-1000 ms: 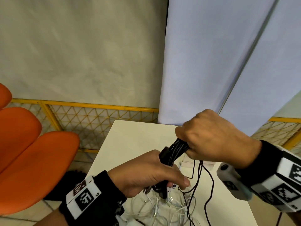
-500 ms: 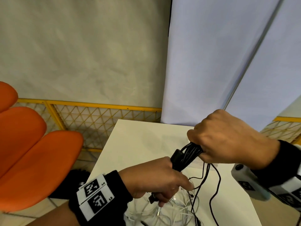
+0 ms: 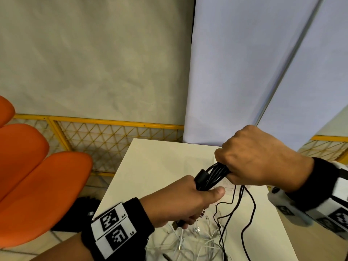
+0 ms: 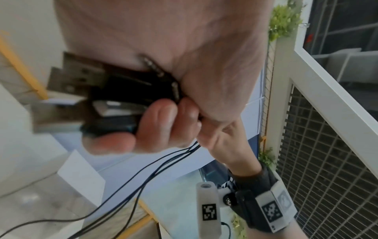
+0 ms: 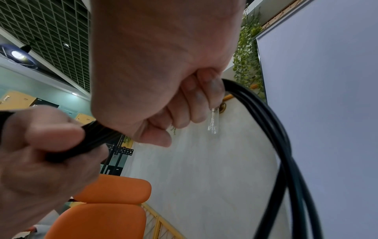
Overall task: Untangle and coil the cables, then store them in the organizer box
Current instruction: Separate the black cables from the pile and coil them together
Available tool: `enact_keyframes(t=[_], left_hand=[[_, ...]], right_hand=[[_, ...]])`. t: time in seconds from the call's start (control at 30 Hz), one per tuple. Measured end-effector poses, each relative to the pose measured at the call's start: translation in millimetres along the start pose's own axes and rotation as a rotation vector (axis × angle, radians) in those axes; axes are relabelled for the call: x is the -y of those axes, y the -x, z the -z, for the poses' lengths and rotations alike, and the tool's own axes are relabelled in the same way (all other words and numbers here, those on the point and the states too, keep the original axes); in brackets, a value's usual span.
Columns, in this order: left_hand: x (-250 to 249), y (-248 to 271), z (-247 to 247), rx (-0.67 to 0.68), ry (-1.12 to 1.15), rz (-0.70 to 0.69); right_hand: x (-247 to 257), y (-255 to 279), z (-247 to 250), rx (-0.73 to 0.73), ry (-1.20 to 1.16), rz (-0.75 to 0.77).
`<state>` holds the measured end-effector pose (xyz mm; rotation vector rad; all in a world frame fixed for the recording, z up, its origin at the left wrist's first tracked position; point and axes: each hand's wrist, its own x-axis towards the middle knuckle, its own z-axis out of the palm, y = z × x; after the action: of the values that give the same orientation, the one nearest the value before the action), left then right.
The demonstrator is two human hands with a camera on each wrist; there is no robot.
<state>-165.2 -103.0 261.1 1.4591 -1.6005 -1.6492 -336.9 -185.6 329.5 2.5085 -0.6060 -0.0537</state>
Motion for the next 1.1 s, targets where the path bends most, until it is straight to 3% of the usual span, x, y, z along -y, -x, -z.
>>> enact_keyframes(t=[0.2, 0.47, 0.67, 0.83, 1.1], left_hand=[[6.3, 2.3, -1.7, 0.087, 0.163, 0.122], [0.3, 12.5, 2.5, 0.272, 0.227, 0.169], [4.0, 14.8, -0.2, 0.135, 0.138, 0.104], [5.1, 13.7, -1.3, 0.029, 0.003, 0.096], [9.0, 10.9, 2.7, -0.001, 0.036, 0.105]], right_hand=[[8.1, -5.0, -7.4, -0.048, 0.017, 0.038], [28.3, -13.0, -14.9, -0.154, -0.041, 0.204], [25.1, -16.2, -9.3, -0.125, -0.018, 0.281], [15.1, -16.5, -2.6, -0.184, 0.057, 0.313], [5.2, -19.3, -7.3, -0.168, 0.082, 0.21]])
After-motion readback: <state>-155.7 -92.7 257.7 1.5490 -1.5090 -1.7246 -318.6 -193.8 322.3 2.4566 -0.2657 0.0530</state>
